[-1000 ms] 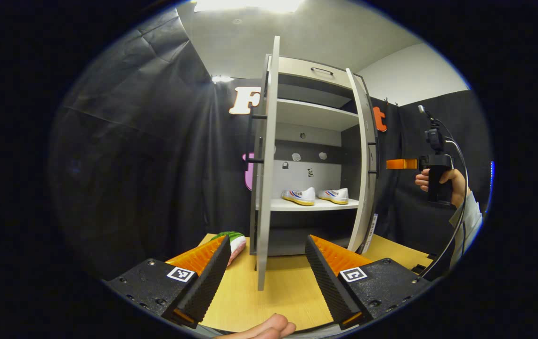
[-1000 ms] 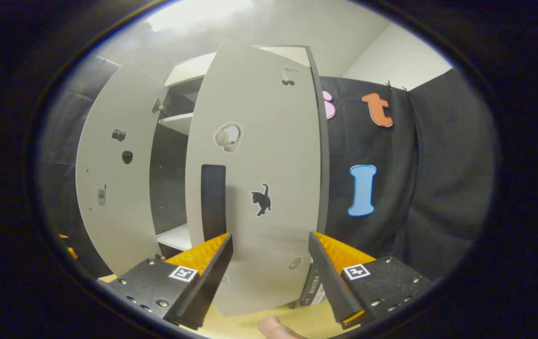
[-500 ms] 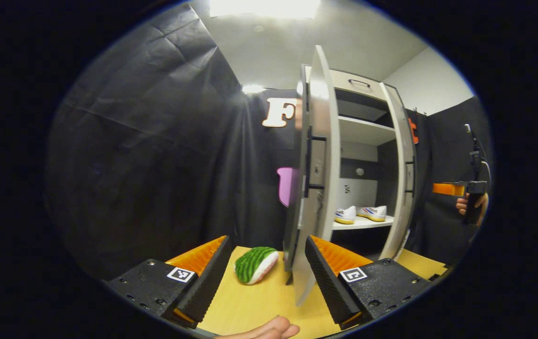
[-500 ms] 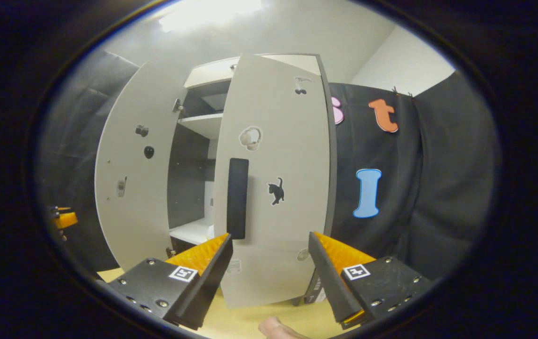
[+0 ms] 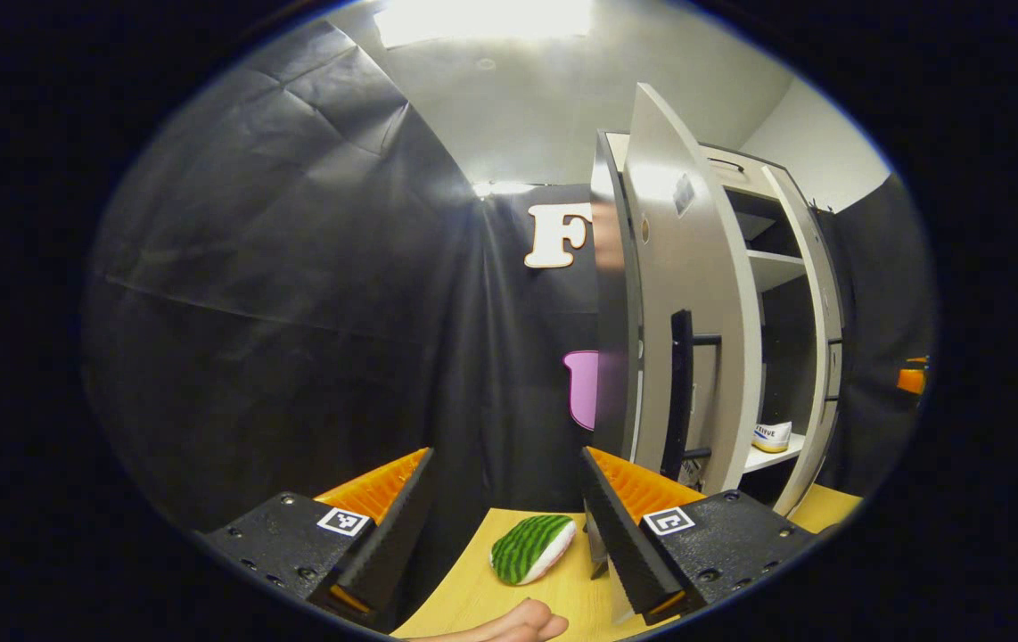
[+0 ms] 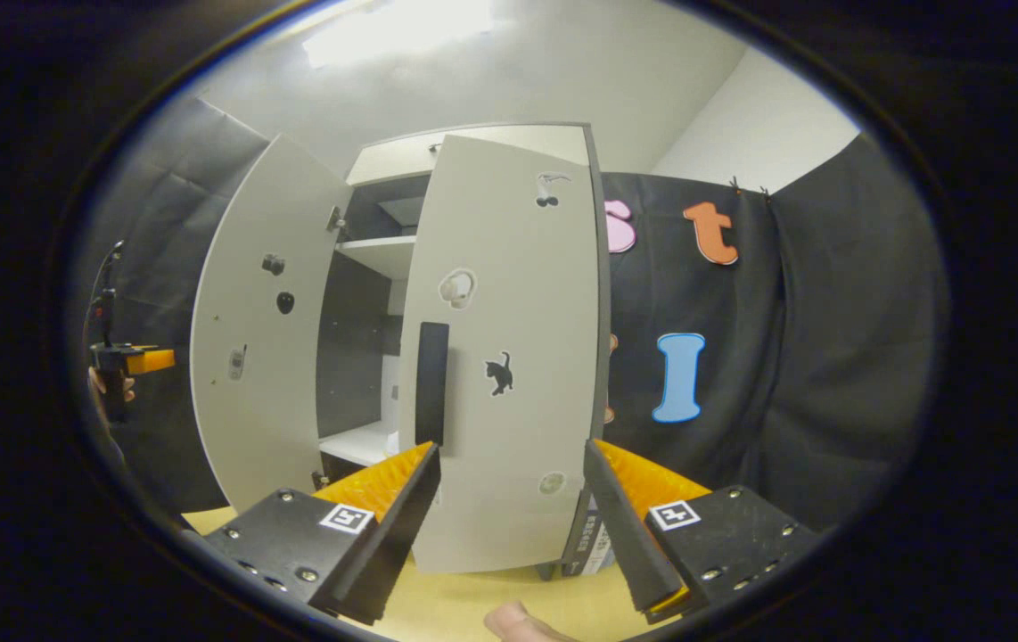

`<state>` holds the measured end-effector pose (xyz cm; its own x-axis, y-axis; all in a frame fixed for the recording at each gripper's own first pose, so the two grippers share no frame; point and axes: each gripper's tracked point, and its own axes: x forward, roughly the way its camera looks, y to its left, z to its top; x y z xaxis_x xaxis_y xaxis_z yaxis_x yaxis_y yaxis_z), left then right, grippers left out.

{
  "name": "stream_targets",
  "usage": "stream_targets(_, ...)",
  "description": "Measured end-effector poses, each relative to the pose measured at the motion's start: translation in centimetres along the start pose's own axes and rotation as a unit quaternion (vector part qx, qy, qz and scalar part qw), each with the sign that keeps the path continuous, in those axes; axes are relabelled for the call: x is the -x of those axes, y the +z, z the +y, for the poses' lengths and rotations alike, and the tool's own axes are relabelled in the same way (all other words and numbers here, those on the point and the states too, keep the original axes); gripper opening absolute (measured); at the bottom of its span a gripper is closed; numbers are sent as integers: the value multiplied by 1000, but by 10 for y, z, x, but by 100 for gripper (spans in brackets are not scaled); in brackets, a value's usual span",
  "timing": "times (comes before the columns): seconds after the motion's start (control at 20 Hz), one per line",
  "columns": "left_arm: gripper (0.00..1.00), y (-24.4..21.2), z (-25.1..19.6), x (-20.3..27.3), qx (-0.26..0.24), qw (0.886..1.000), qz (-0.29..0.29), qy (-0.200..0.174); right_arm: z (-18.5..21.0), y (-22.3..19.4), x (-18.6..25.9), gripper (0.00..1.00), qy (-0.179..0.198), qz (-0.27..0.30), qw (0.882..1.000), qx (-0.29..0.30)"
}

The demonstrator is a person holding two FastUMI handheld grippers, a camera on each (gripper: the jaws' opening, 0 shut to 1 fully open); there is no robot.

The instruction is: Grab one shoe with the right hand and put it into the shoe cabinet, grab the other shoe with the left hand and put it into the shoe cabinet; then close the right door with the right hand and the left door with the left hand.

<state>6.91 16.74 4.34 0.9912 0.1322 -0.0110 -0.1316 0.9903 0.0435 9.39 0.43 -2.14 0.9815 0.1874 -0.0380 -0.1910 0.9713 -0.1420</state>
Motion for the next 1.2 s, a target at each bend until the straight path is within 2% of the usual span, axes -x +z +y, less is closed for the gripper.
stream_targets(0.15, 96, 6, 3, -10, 8, 1000, 7, -19, -3, -1, 7, 96, 9, 5, 1000, 0)
stream_targets(0.3, 93, 3, 4, -12, 15, 999, 21, -35, -14, -5, 18, 95, -1, 16, 1000, 8)
stream_targets(0.4, 96, 6, 1, -14, 22, 998, 13, -60, -14, -12, 30, 95, -2, 28, 1000, 7)
stream_targets(0.5, 96, 6, -4, -11, 25, 996, 17, -82, -3, -21, 45, 96, 13, 37, 999, -7)
stream_targets(0.55, 93, 2, -5, -10, 24, 996, 22, -84, 4, -25, 55, 96, 26, 39, 999, -17)
stream_targets(0.6, 99, -1, -7, -10, 23, 996, 29, -82, 12, -26, 64, 96, 39, 33, 998, -32)
stream_targets(0.65, 90, 3, -8, -8, 26, 997, 23, -75, 21, -29, 72, 96, 52, 28, 997, -42)
stream_targets(0.7, 97, 6, -13, -13, 30, 997, 18, -69, 27, -35, 80, 96, 57, 29, 997, -43)
stream_targets(0.8, 93, 12, -18, -15, 39, 997, 9, -65, 26, -41, 90, 96, 39, 20, 999, -22)
stream_targets(0.85, 85, 10, -18, -16, 42, 997, 15, -61, 25, -44, 92, 96, 25, 15, 1000, 0)
stream_targets(1.0, 84, 11, -19, -15, 25, 998, 23, -60, 21, -47, 93, 95, -12, 0, 999, 37)
stream_targets(1.1, 84, 11, -20, -16, 18, 998, 29, -57, 29, -52, 93, 96, -4, 2, 1000, 28)
stream_targets(1.15, 90, 10, -20, -17, 18, 998, 33, -52, 30, -54, 94, 96, 0, 2, 1000, 19)
stream_targets(1.2, 90, 10, -21, -17, 19, 998, 34, -49, 29, -56, 94, 95, -1, 3, 1000, 11)
